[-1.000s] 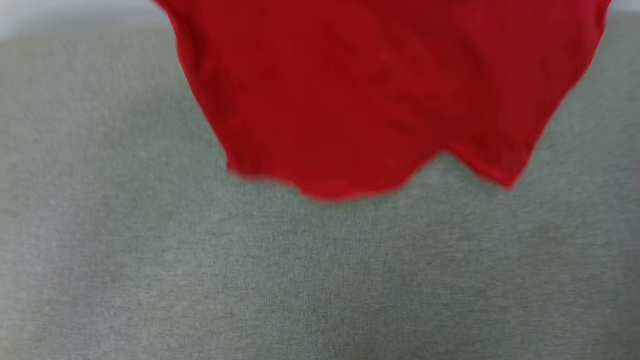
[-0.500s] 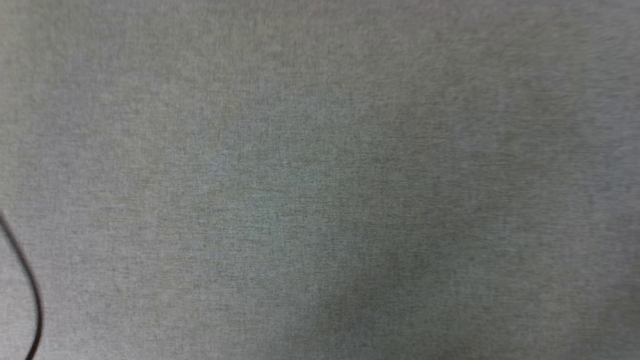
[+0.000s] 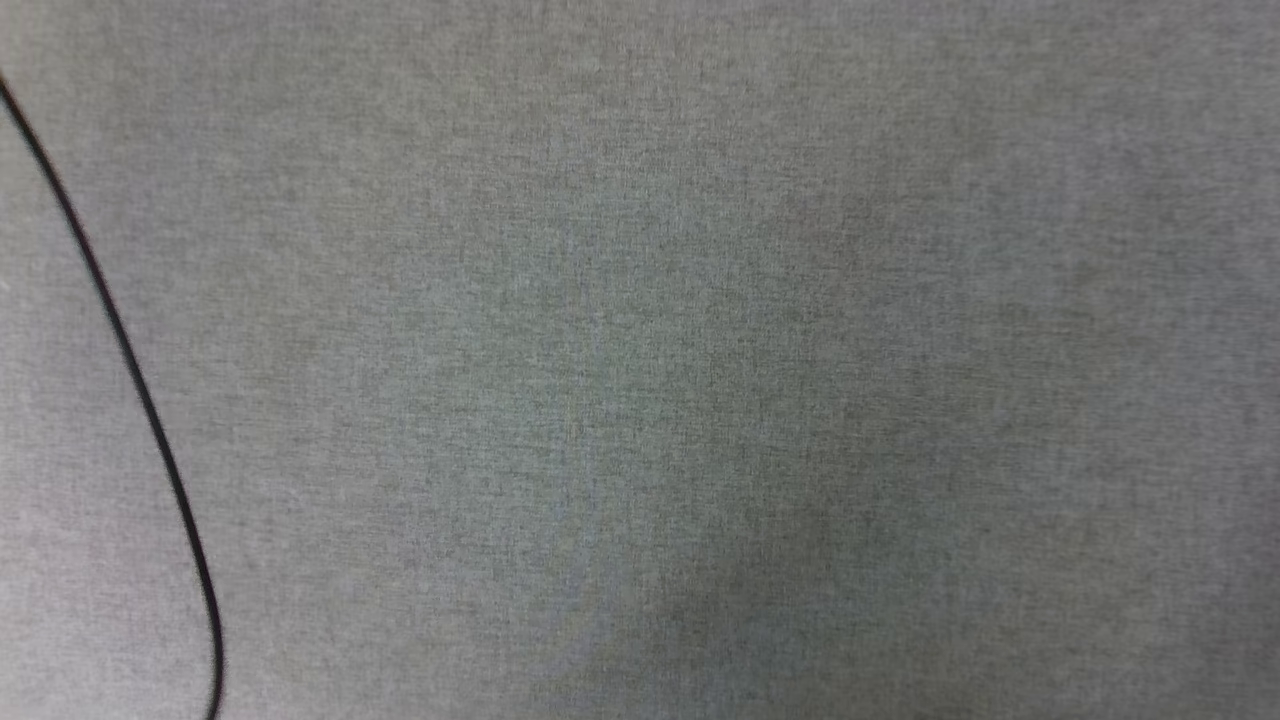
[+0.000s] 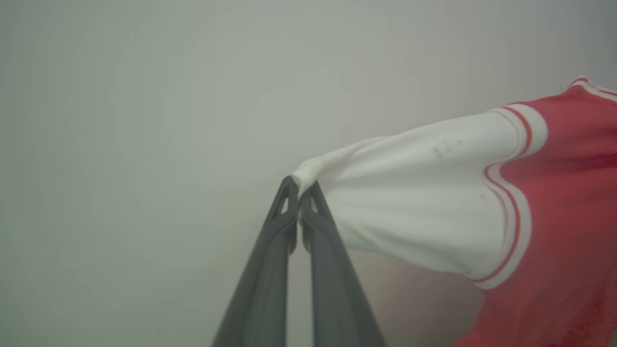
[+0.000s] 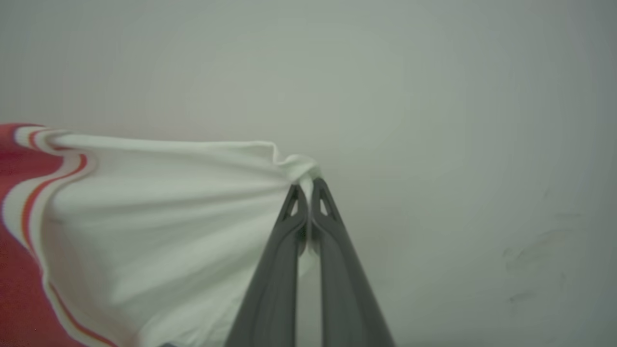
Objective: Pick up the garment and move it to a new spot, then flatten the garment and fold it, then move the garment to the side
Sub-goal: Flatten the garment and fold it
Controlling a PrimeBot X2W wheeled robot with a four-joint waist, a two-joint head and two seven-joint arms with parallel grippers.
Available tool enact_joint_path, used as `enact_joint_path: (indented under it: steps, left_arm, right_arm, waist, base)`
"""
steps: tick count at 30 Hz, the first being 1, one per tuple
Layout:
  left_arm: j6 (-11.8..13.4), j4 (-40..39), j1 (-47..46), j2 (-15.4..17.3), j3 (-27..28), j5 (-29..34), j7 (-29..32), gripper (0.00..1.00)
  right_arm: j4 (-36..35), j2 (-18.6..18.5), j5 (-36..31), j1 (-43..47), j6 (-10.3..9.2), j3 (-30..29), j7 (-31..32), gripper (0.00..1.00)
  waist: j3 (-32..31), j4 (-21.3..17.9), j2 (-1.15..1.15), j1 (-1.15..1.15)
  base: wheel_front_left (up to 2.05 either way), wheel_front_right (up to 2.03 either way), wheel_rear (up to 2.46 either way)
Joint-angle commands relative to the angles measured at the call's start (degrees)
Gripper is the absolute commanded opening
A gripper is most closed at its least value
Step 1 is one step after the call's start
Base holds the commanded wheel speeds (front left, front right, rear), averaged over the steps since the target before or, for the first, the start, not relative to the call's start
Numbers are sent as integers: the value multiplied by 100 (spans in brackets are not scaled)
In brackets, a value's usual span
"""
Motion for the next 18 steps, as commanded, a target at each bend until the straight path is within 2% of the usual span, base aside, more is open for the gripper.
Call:
enact_joint_path:
  steps: [1,5,12,18]
  left_arm:
    - [30,88,197,-10,10,-63,-92,0]
    - [8,254,987,-180,-226,-207,-358,0]
    - [2,31,2651,-354,-530,-363,-560,0]
    - [6,-495,4367,-396,-249,-311,-585,0]
  right_arm:
    - [98,-5,77,200,-28,-93,-51,0]
    - [388,49,221,736,-28,-63,-244,0]
    - [600,50,608,2033,-23,226,-473,0]
    - [373,6,1365,3451,-22,613,-414,0]
  waist:
    - [-73,-18,0,-1]
    - [-357,-54,0,-1]
    - [-1144,-71,0,-1]
    - [-1948,-55,0,-1]
  base:
    - [0,0,0]
    - [0,0,0]
    - [0,0,0]
    - [0,0,0]
